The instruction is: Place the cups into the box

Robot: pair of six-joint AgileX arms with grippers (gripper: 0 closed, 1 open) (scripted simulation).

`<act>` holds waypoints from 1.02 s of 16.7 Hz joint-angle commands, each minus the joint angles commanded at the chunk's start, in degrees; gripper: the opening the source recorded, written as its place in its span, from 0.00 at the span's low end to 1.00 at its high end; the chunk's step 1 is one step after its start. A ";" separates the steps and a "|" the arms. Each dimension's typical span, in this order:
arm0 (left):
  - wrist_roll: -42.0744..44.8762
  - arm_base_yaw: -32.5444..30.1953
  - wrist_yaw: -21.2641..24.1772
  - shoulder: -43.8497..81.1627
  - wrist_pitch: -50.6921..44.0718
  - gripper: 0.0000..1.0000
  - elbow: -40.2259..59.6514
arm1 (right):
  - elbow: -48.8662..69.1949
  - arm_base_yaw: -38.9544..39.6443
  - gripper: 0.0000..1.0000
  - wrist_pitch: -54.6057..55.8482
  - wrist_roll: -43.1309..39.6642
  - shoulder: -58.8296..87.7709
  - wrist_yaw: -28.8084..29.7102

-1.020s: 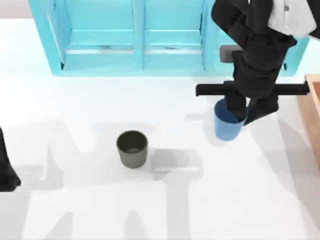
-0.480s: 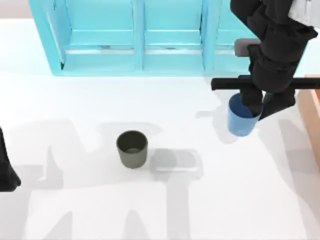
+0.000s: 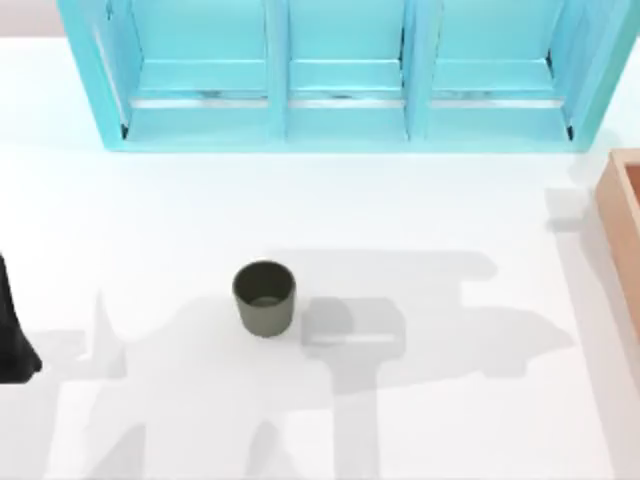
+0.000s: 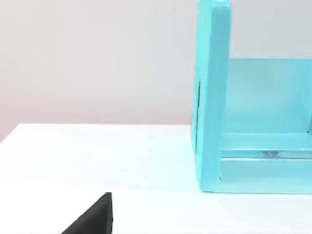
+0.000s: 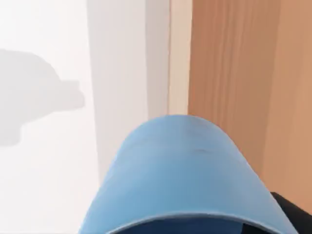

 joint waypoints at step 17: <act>0.00 0.00 0.00 0.00 0.00 1.00 0.00 | -14.13 -31.55 0.00 -1.15 -32.12 -15.88 -0.32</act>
